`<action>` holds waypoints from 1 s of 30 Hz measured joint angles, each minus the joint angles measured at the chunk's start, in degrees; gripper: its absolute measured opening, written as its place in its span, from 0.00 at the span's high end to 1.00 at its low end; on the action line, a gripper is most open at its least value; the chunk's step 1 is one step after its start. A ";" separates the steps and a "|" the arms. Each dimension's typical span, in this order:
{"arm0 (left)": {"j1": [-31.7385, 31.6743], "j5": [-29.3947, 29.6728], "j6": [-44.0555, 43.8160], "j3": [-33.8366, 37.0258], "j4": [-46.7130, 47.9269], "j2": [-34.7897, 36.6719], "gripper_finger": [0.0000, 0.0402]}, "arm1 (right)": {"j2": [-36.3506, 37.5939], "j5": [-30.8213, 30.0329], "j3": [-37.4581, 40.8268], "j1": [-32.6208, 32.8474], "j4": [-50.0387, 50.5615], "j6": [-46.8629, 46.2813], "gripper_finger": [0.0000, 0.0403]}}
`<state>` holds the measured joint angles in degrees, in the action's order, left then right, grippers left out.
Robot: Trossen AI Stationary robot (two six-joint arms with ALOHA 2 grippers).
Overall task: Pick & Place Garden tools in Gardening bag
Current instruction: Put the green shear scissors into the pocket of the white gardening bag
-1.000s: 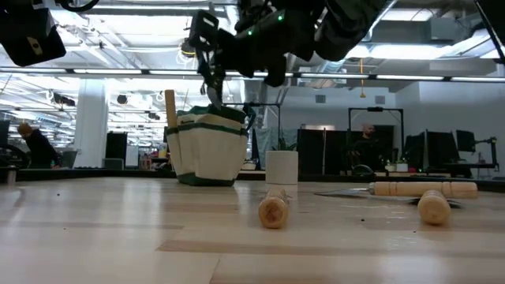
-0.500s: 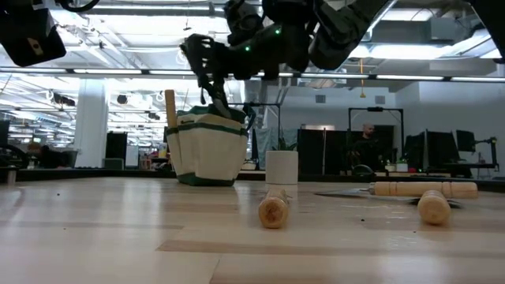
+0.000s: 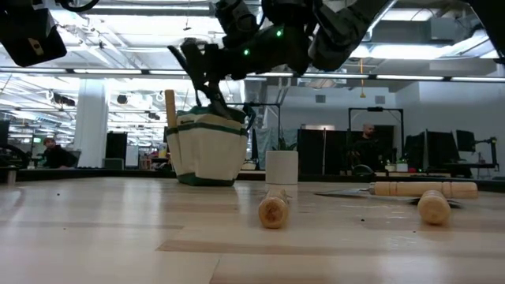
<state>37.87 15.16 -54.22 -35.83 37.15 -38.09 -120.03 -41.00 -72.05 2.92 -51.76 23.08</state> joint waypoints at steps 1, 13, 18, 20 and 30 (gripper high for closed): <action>0.00 0.00 0.00 0.00 0.00 0.00 0.65 | -0.46 0.17 0.00 0.00 -0.29 0.07 0.87; -0.02 0.00 -0.02 0.00 0.02 -0.02 0.65 | -7.15 0.48 -4.98 0.19 -1.55 3.88 0.87; -0.02 0.00 0.00 0.00 0.05 0.00 0.65 | -7.76 -2.40 -5.64 0.17 -1.33 3.88 0.87; -0.02 0.00 -0.02 0.00 0.10 -0.01 0.65 | -7.76 -4.10 -5.64 0.17 -1.20 3.90 0.87; -0.02 0.00 -0.02 0.00 0.11 0.00 0.65 | -7.76 -5.72 -5.62 0.17 -1.14 3.88 0.81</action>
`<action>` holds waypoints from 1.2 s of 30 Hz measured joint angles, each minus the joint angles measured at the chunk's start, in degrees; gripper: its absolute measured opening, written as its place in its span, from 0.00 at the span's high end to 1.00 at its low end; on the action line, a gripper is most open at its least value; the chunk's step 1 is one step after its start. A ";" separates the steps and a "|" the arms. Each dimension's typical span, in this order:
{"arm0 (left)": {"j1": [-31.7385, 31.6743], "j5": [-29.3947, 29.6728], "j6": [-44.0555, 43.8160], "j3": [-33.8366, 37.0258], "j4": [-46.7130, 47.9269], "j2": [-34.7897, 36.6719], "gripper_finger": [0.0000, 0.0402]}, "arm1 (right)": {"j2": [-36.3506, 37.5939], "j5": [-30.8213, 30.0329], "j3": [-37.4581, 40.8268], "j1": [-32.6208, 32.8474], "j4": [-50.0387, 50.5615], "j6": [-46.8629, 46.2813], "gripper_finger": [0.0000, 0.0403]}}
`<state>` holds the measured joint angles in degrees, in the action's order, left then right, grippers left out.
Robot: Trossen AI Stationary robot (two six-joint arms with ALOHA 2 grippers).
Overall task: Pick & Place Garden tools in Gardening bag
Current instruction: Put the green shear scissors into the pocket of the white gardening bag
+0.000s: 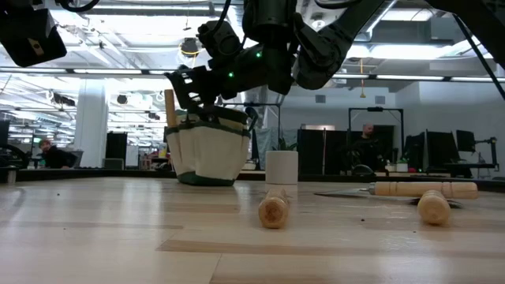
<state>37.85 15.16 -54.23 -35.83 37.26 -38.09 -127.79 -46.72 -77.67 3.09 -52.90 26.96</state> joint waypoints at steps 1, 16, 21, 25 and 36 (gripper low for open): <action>0.00 0.00 0.02 0.00 0.00 -0.01 0.65 | 0.00 0.06 0.00 0.00 0.04 0.00 0.82; 0.01 0.00 -0.01 0.00 -0.09 -0.02 0.65 | 0.34 -0.69 0.00 0.65 0.11 -0.09 0.55; 0.01 0.02 -0.01 0.00 -0.11 0.00 0.65 | 0.44 -5.32 0.00 1.33 -0.07 0.55 0.41; 0.00 0.03 -0.01 0.00 -0.09 0.00 0.65 | 2.34 -5.49 0.03 1.40 1.73 -0.07 0.37; 0.00 1.11 -0.01 0.00 -0.22 0.00 0.65 | 6.06 -6.15 0.03 0.02 17.01 -10.61 0.51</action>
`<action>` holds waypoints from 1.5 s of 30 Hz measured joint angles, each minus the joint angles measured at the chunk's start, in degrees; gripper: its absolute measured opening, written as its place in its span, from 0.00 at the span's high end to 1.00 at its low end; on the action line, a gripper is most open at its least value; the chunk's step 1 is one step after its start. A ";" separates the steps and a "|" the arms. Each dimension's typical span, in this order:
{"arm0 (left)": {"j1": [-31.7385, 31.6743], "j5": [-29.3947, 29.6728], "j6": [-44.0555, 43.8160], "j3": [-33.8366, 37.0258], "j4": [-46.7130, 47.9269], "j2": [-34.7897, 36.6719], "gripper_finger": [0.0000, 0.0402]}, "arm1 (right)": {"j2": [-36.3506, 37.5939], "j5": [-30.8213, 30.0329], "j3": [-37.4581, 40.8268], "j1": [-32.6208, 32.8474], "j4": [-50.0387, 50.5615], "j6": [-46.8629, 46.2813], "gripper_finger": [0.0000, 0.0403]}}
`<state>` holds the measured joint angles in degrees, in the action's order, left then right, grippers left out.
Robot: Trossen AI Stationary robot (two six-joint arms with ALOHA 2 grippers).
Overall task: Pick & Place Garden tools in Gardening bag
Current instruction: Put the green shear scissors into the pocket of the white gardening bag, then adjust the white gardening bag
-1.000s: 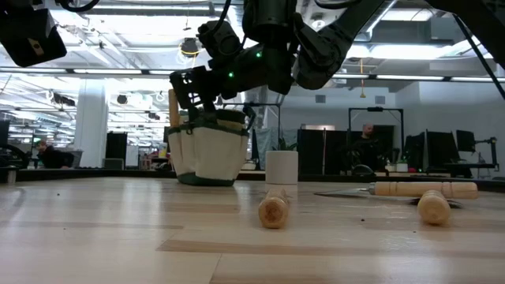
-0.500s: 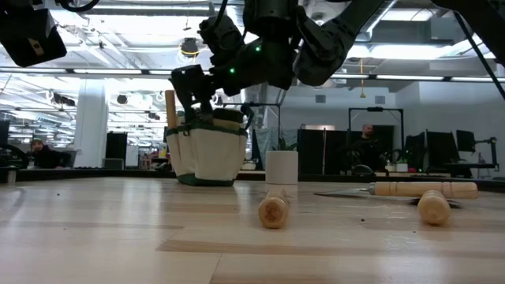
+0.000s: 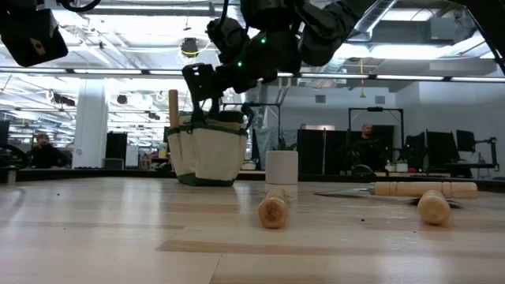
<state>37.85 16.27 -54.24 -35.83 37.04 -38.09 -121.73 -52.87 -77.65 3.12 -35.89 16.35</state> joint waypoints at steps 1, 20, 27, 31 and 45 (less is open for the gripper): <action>0.00 0.03 -0.02 0.00 -0.01 0.00 0.65 | 0.10 -0.29 0.00 0.07 0.39 -0.19 0.55; 0.00 1.51 -0.02 0.00 -0.02 -0.02 0.65 | 1.31 -1.30 0.09 1.45 0.04 6.57 0.64; 0.02 2.67 -0.14 0.00 -0.22 -0.02 0.65 | 9.33 -0.67 -0.02 1.79 5.19 5.60 0.40; 0.00 6.54 -0.39 0.00 -0.33 -0.02 0.65 | 16.73 0.10 -0.02 1.57 17.99 -1.26 0.33; 0.02 21.87 -3.99 0.00 -1.24 0.00 0.56 | 36.62 16.52 -0.02 7.63 98.37 -69.07 0.33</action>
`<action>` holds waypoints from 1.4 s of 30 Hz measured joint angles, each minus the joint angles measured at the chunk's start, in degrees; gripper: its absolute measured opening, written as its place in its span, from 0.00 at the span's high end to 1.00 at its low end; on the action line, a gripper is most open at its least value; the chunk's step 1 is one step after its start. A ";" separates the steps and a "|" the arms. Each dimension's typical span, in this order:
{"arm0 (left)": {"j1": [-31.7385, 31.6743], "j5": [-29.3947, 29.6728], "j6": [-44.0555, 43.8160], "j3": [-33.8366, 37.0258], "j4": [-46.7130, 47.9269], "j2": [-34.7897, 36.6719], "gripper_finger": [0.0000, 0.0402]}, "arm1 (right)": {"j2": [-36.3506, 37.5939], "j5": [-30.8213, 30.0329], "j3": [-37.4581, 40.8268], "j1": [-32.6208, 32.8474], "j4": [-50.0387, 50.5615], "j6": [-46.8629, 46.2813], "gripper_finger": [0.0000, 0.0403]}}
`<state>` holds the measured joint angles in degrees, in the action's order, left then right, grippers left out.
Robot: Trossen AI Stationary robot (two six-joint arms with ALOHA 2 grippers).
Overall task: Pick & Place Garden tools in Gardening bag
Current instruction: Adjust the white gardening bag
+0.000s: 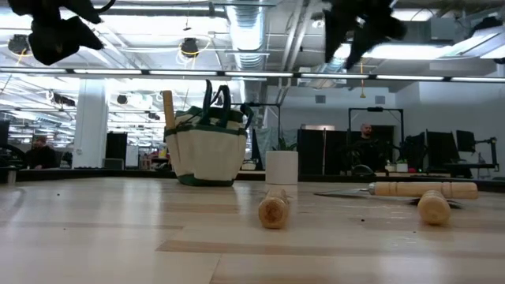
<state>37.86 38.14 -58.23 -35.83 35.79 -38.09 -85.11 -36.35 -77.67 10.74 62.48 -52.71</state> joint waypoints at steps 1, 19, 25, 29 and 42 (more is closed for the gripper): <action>-0.01 1.40 -0.65 0.00 -0.04 -0.02 0.55 | -0.84 0.45 0.04 0.15 1.84 -1.79 0.33; -6.10 10.23 -11.90 -0.02 -0.78 -0.33 0.71 | -20.33 1.91 0.23 -11.42 -32.03 43.34 0.70; -7.84 10.74 -12.34 0.00 -0.77 -0.32 0.92 | -20.16 5.68 0.15 -16.04 -43.76 52.76 0.96; -7.84 10.72 -12.29 -0.01 -0.77 -0.32 0.99 | -20.16 6.96 0.15 -18.21 -43.43 54.81 0.97; -7.50 9.87 -12.14 0.00 -0.79 -0.32 0.99 | -22.62 16.88 0.19 -17.09 -49.57 48.53 1.00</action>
<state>30.37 48.01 -70.37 -35.83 35.00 -38.41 -107.74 -19.47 -77.48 -6.34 12.91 -4.18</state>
